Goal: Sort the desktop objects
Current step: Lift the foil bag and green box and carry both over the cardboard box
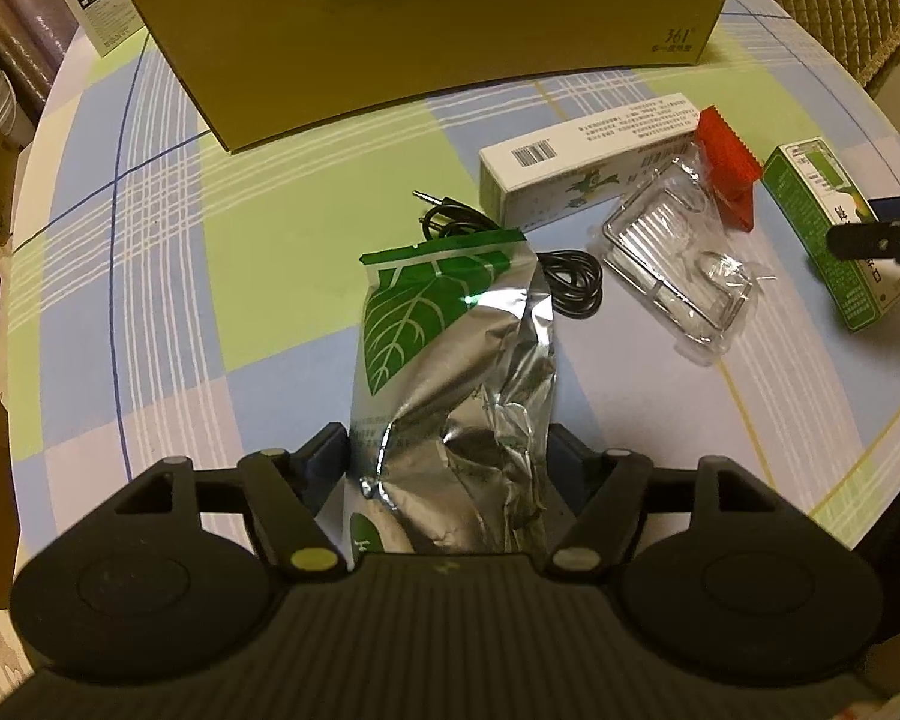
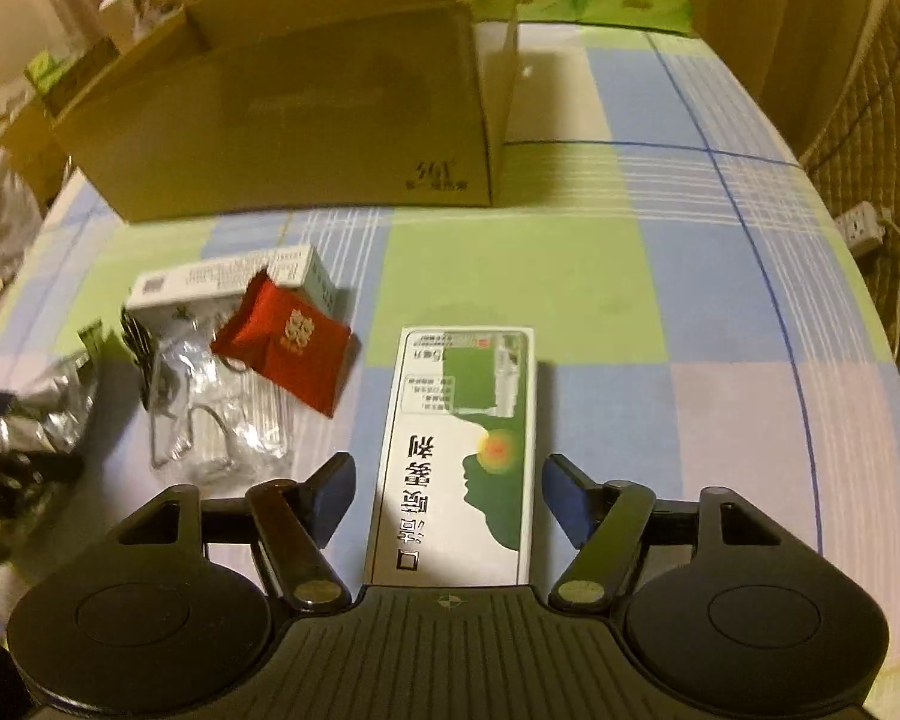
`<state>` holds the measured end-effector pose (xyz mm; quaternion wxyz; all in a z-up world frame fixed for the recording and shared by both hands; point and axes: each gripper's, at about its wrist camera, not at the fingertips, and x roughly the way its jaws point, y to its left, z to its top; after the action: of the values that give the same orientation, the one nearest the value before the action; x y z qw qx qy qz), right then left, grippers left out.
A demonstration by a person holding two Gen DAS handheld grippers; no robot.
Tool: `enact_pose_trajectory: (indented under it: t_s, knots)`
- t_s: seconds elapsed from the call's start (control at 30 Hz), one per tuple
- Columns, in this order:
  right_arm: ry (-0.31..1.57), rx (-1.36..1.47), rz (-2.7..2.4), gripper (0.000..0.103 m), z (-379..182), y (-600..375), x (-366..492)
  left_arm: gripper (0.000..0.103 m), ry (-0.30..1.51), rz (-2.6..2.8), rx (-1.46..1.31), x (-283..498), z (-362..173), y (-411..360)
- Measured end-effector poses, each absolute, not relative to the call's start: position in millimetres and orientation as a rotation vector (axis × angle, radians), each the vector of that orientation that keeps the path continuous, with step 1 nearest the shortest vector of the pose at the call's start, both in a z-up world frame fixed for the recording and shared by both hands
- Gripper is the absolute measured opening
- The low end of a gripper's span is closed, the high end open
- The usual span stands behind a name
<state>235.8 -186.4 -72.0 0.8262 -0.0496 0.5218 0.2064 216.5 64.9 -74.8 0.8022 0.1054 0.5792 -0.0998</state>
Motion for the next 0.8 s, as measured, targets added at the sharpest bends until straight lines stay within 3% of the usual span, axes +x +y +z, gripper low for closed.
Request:
enact_pose_trajectory:
  t_s: [0.2,0.33,0.57,0.73,0.8]
  knots:
    - [1.097,-0.149,0.428,0.066,-82,-181,233,0.075,1.260,-0.223,0.242,219,-82,65]
    - [1.085,-0.169,0.424,0.056,-85,-179,231,0.076,1.268,-0.222,0.230,221,-88,66]
    - [1.070,-0.175,0.446,0.053,-84,-179,228,0.046,1.273,-0.213,0.186,220,-80,74]
    - [1.067,-0.167,0.456,0.053,-83,-180,226,0.045,1.297,-0.222,0.160,220,-77,80]
    - [1.067,-0.168,0.457,0.053,-83,-180,226,0.051,1.308,-0.218,0.160,220,-79,81]
